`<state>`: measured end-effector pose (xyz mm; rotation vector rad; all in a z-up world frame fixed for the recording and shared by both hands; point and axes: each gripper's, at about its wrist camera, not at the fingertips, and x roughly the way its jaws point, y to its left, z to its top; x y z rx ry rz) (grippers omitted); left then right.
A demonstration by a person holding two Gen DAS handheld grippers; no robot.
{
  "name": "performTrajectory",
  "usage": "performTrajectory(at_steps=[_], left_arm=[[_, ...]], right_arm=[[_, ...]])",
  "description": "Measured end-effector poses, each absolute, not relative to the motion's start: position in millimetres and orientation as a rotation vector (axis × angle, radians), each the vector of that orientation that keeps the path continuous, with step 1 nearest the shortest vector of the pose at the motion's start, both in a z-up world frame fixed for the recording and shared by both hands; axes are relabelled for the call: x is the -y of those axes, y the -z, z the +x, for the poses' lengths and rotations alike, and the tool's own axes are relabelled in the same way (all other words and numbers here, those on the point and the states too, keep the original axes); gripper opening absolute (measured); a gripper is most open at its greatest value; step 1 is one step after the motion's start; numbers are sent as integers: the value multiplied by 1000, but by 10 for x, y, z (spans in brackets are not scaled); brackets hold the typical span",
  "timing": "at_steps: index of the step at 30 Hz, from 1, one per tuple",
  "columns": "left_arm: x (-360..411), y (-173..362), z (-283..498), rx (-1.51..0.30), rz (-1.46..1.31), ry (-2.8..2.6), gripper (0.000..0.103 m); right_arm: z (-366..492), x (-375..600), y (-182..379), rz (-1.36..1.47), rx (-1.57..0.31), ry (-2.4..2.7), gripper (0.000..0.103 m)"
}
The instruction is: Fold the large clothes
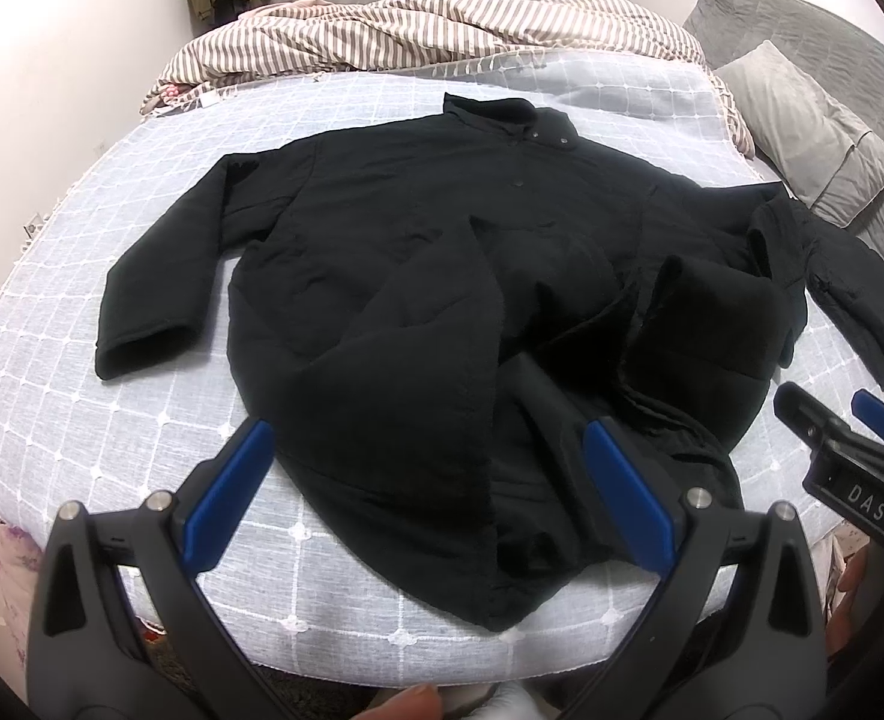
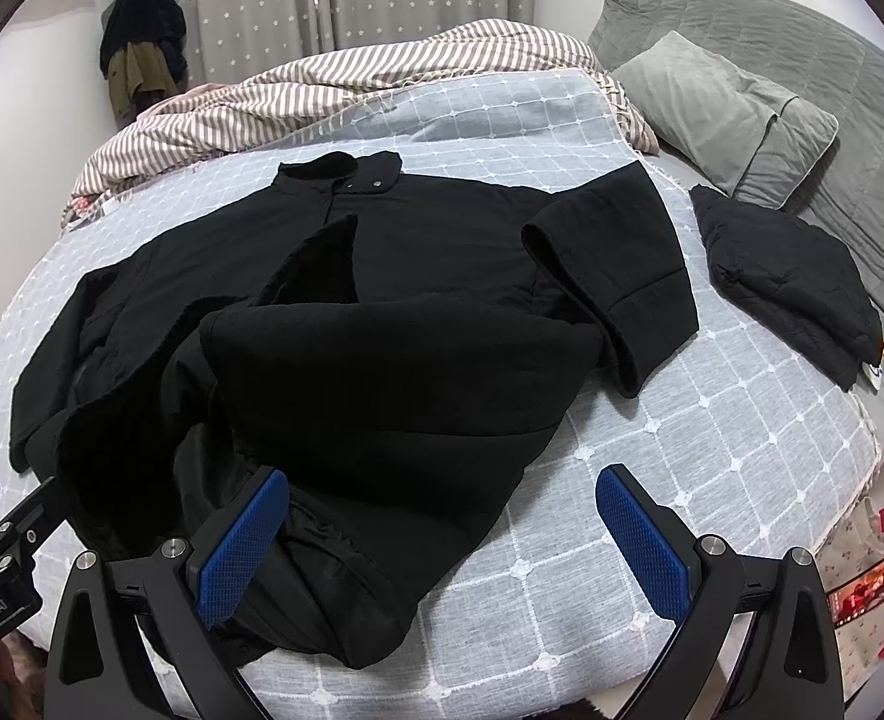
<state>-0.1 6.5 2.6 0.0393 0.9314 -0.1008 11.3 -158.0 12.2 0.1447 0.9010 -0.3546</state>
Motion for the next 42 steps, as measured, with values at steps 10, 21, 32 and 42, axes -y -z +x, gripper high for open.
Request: performTrajectory(at_steps=[10,21,32,42], left_arm=[[-134,-24,8,-926,26,87,102],[-444,-103,67,-796,-44,65,102],[-451,41,329,-866,-16,202,102],[-90,126,367,-851,55,305,102]], right_arm=[[140,1555,-88,137,-910,352,103],[167,1695,-40,125,-913,352,103],[488,1887,86,200,-961,229,103],[836,1512,109,255,-897,119,102]])
